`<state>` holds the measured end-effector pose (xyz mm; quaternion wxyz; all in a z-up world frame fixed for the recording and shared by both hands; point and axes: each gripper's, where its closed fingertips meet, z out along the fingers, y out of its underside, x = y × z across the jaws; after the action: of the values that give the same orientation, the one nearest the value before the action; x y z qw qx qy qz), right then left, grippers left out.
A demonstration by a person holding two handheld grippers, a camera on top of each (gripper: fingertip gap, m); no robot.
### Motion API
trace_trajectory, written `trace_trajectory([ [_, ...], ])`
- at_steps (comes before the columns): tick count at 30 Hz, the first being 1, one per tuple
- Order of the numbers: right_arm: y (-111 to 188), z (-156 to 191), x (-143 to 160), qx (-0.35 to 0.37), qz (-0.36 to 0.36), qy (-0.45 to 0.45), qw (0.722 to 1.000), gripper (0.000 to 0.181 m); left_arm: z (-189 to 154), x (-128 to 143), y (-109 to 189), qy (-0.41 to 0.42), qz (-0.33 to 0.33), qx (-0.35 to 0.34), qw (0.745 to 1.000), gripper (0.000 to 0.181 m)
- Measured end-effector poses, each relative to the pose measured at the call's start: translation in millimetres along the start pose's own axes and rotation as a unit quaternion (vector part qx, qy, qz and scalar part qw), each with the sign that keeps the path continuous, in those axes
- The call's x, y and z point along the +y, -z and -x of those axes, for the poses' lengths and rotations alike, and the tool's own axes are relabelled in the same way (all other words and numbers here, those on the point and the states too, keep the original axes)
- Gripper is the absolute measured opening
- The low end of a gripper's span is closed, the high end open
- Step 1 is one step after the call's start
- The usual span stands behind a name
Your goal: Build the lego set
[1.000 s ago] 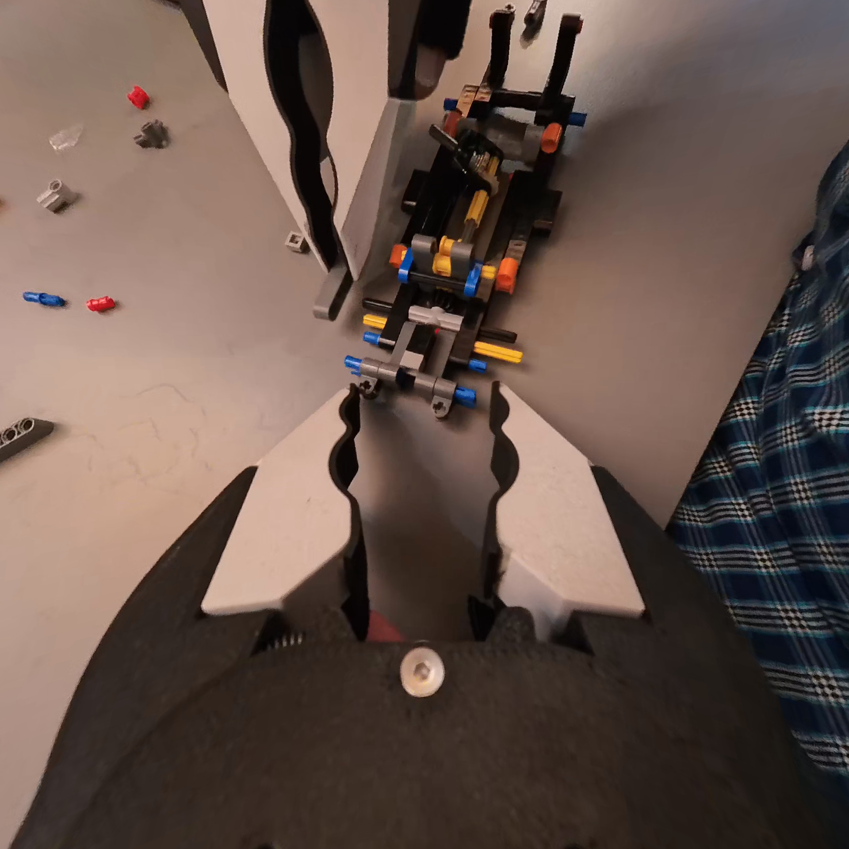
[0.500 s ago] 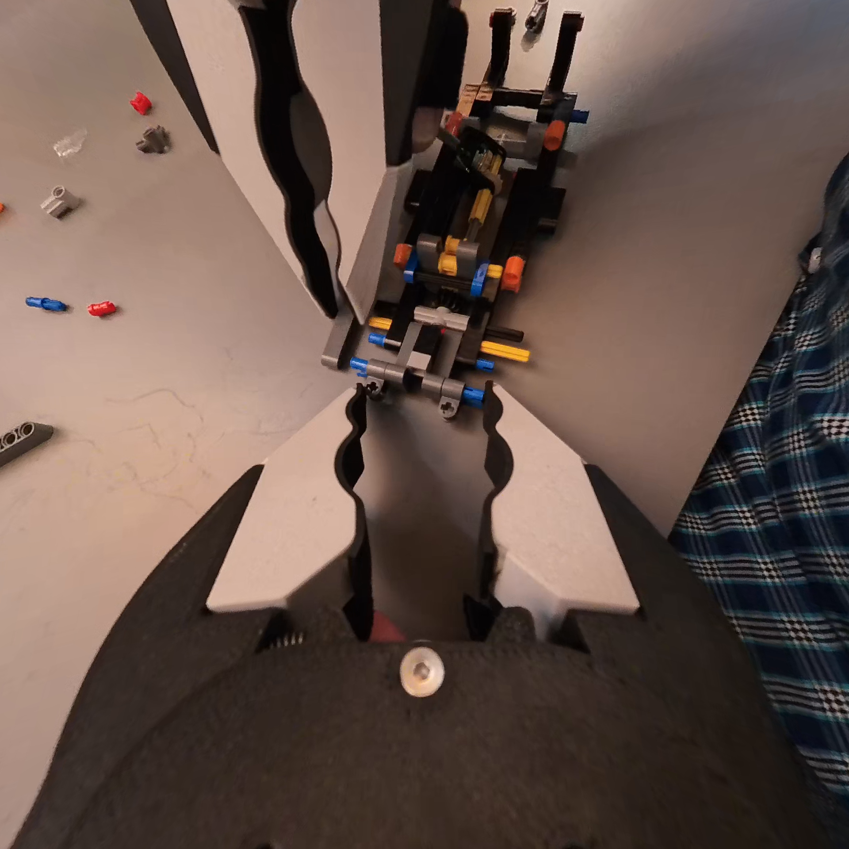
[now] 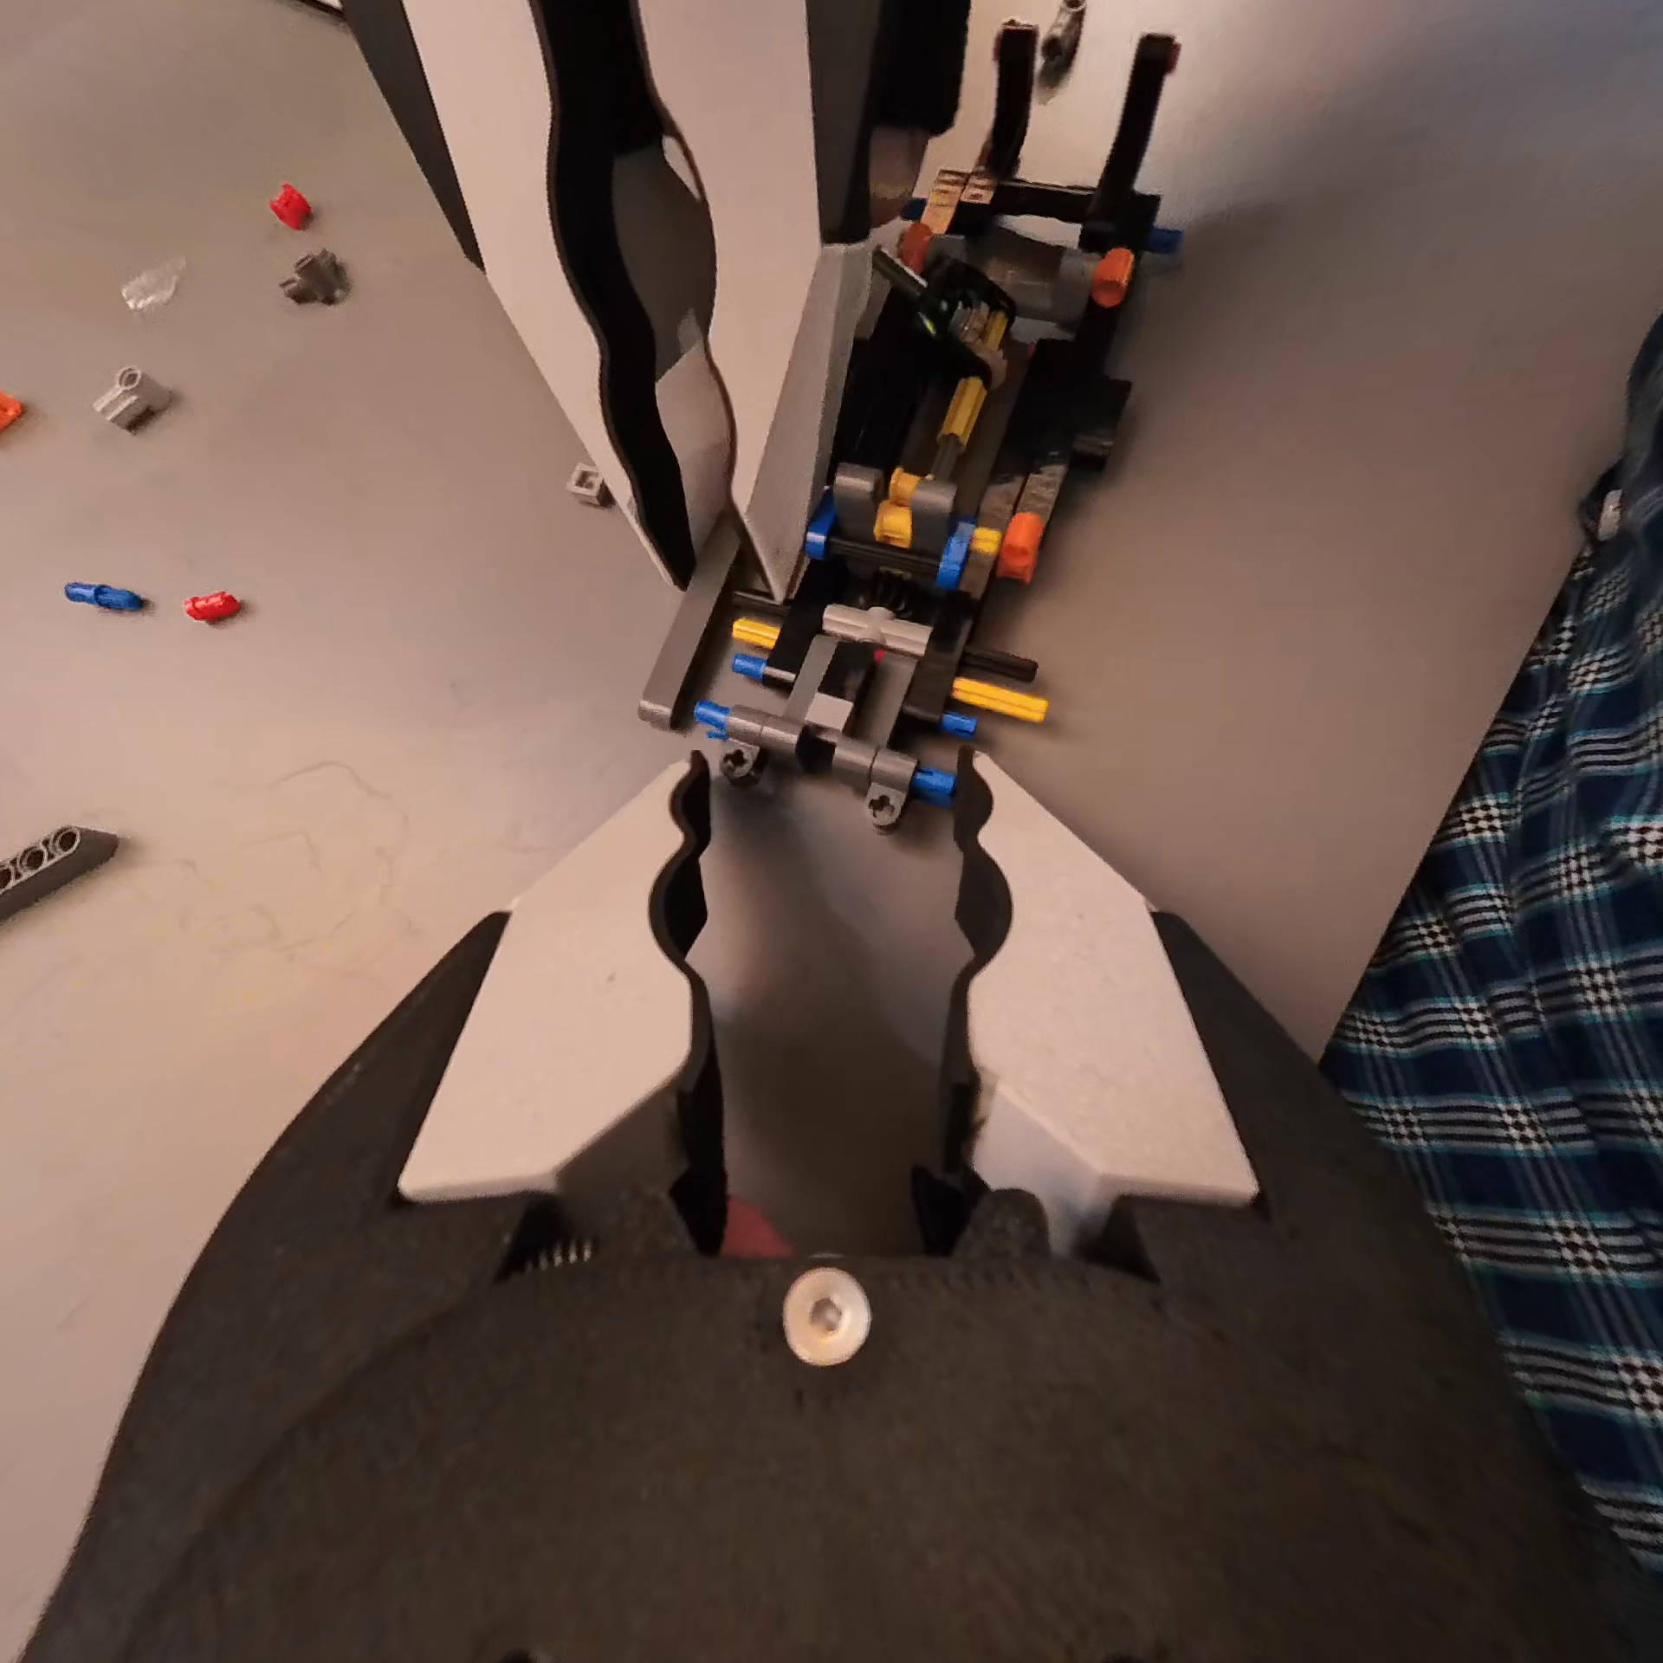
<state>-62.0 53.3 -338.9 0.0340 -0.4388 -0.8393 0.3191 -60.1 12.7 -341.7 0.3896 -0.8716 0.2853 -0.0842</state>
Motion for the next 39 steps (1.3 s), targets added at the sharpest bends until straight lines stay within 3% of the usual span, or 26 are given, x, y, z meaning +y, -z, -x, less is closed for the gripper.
trace_trajectory([
  [13, 20.9, 1.4, -2.1, -0.030, -0.038, -0.012, 0.999, 0.037, 5.8, -6.2, 2.8, -0.028, 0.003, 0.006, 1.000, 0.074],
  [23, 17.4, 11.5, 0.8, -0.043, -0.050, -0.013, 0.998, 0.034, -7.1, -6.2, -0.7, -0.079, 0.014, 0.011, 0.997, 0.058],
  [39, 14.3, 11.1, -0.7, -0.119, -0.061, -0.049, 0.990, 0.034, -4.0, -5.2, -0.1, -0.060, 0.011, 0.003, 0.998, 0.058],
])
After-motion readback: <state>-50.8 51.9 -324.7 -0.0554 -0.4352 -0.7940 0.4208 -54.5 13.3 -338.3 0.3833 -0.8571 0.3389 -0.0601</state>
